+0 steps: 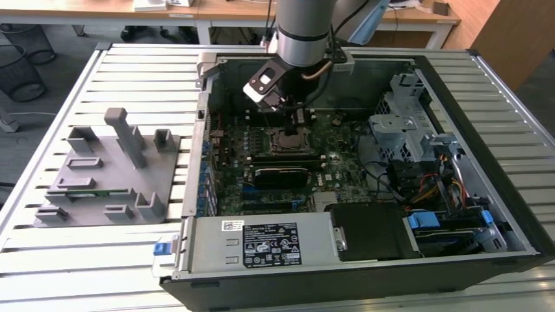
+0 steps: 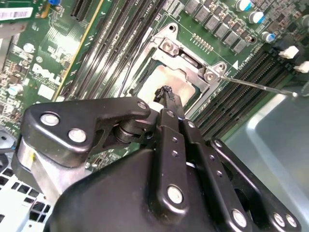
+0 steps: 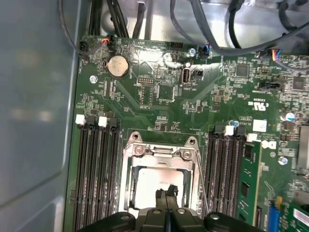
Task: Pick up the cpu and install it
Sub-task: 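Install the first cpu locking lever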
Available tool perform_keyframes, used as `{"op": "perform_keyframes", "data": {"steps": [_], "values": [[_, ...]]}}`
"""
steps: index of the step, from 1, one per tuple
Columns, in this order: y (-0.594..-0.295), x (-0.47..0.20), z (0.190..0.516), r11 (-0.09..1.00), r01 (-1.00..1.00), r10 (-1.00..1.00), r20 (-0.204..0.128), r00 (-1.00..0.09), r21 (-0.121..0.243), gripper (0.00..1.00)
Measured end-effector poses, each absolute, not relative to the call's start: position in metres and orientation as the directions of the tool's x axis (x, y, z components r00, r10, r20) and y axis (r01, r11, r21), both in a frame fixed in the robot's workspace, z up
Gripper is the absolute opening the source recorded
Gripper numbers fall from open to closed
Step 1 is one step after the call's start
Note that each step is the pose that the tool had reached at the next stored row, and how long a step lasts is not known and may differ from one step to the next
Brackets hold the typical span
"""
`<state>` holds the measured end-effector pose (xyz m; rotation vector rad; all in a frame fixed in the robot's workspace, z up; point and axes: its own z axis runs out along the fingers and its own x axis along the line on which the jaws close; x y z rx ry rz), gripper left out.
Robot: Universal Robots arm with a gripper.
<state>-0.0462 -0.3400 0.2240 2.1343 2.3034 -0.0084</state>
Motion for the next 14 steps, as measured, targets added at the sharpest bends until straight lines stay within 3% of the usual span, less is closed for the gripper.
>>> {"op": "perform_keyframes", "data": {"steps": [14], "values": [[-0.340, -0.046, 0.259, 0.076, 0.997, 0.997, -0.014, -0.076, -0.004, 0.11]]}}
